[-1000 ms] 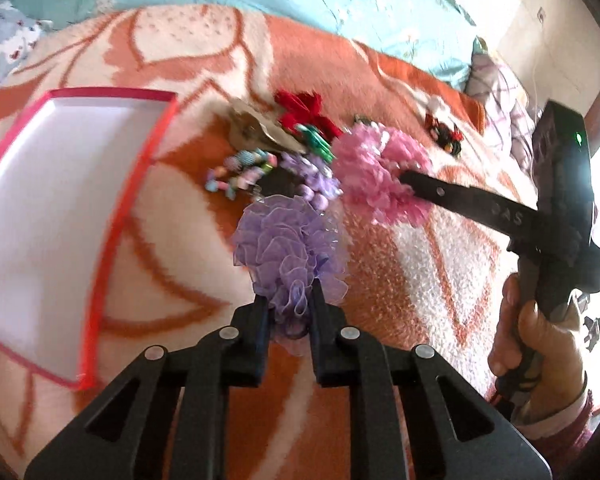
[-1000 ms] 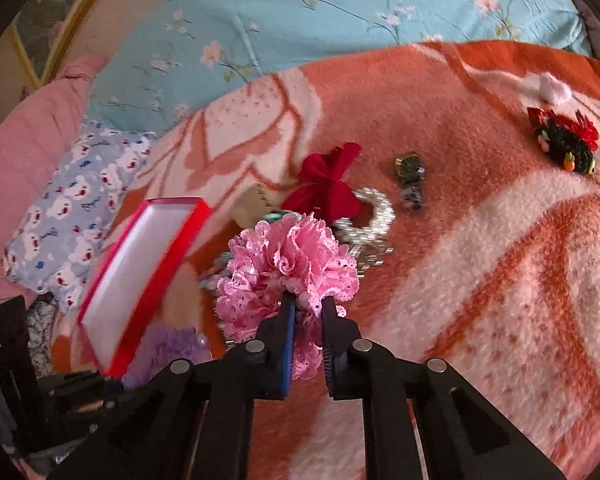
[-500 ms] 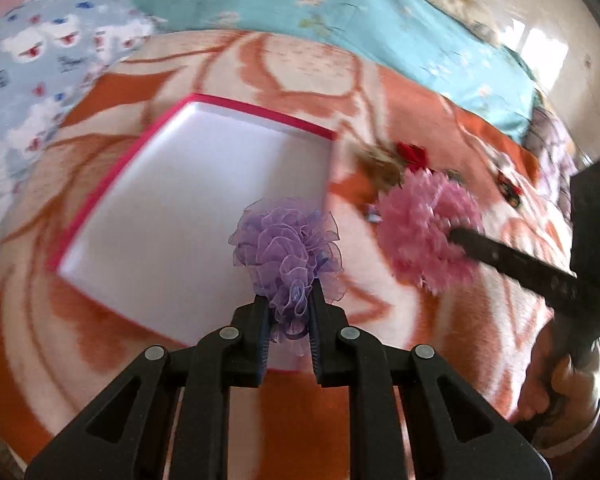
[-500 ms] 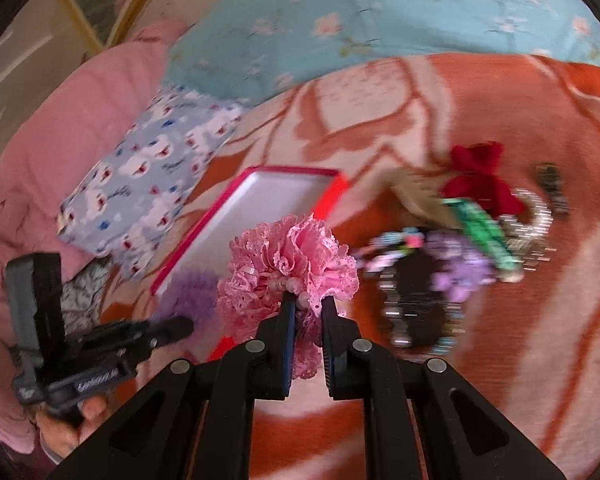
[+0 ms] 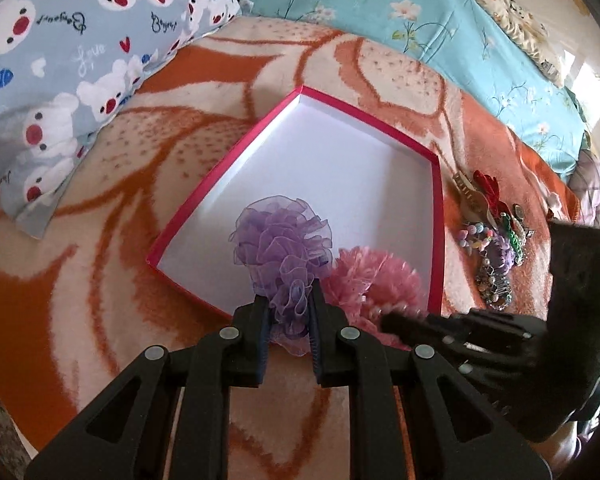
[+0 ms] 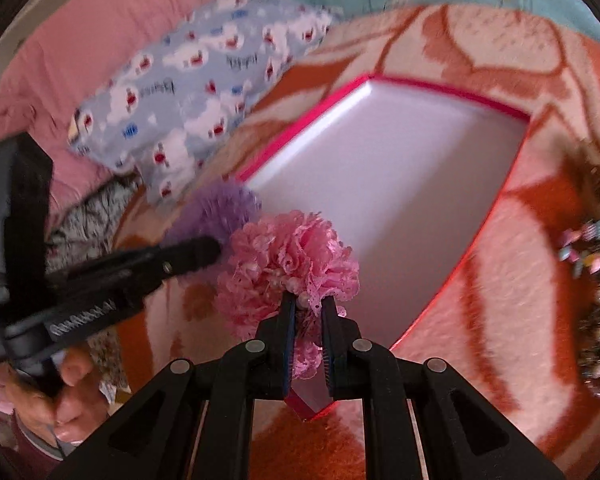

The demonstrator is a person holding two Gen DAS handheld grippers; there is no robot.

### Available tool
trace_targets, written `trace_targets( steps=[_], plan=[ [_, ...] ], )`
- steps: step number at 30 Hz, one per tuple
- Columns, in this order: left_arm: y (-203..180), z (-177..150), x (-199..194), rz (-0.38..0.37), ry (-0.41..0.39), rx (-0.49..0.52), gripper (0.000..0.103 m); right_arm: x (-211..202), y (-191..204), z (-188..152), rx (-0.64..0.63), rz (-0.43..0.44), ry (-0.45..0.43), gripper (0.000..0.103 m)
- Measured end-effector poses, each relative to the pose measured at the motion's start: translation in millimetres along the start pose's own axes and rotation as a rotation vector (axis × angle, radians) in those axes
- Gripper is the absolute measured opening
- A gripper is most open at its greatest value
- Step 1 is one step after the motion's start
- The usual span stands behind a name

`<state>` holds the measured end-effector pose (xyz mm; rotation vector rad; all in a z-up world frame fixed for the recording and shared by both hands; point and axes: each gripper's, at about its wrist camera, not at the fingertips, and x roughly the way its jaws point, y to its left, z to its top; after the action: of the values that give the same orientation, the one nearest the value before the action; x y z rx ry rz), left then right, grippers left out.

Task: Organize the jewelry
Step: 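Carry both scrunchies into the white box and open both grippers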

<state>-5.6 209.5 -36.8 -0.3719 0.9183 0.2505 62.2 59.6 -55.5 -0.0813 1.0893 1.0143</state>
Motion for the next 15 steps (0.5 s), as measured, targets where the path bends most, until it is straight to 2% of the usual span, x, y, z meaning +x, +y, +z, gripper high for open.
trace_targets(
  steps=[5,11,15],
  plan=[
    [-7,1,6,-0.011,0.016,0.015,0.014,4,-12,-10,-0.007,-0.014,0.060,0.011],
    [-17,-5,15,-0.020,0.056,0.037,0.014,-23,-33,-18,-0.064,-0.132,0.079,0.011],
    [-25,-13,24,-0.027,0.095,0.049,0.015,-41,-56,-23,-0.033,-0.174,0.071,0.011]
  ],
)
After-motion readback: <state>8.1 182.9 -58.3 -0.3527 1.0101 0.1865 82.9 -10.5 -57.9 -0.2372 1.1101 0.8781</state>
